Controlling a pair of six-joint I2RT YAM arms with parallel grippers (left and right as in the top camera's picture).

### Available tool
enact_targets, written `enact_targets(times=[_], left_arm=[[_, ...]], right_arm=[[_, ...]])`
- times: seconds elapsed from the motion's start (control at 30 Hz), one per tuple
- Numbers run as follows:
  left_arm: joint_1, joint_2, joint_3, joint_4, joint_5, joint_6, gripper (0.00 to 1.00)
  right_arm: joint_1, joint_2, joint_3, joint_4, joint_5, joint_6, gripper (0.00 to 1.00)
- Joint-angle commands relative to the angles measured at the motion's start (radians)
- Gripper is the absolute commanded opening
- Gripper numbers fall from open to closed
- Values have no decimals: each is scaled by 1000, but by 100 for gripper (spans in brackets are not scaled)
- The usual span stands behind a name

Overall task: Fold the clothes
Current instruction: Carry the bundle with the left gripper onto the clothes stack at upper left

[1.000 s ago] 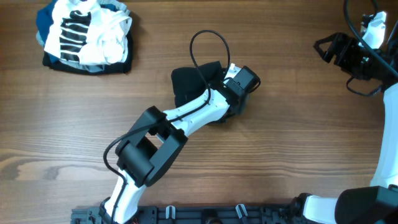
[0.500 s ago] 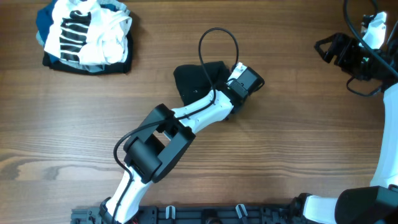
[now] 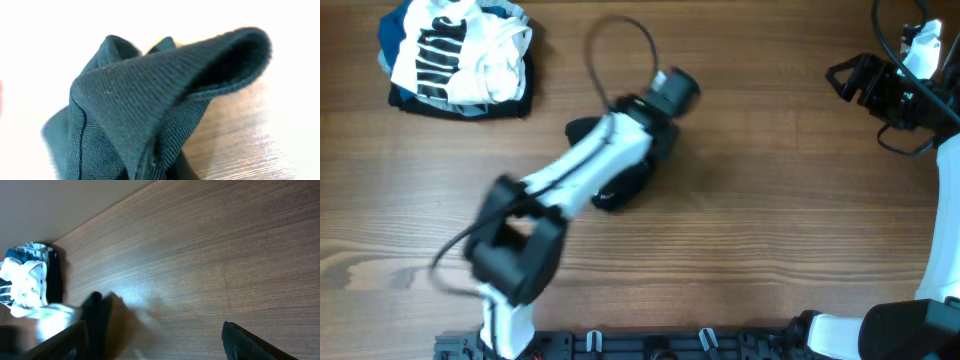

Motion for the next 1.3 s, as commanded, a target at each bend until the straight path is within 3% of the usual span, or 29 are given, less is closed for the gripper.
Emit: enact_targets(times=[0.0,0.17,0.33,0.47,0.6,0.77,0.9,1.13,1.27], left_arm=[[95,-211,44,4,-11,87,4],[200,-295,45,53,-102,246,4],[328,-308,45,301,-266,552,4],[437,-307,45,576,-241,803,4],[607,-288,45,723,-33,1024,4],[781,-193,45,889,104,1102,4],[855,-85,45,1077,129,1190,4],[855,43,45,919,216,1210,4],[776,43,45,815,233,1126,4]], right_arm=[[-1,11,-6,2,13,-17,86],[-1,11,-6,4,12,-16,86],[-1,11,-6,5,12,-16,86],[-1,11,-6,10,12,-13,86],[-1,11,-6,10,12,-13,86],[1,11,-6,3,12,-6,85],[3,11,-6,-2,12,8,85],[3,11,-6,27,13,39,83],[3,11,-6,32,12,40,82]])
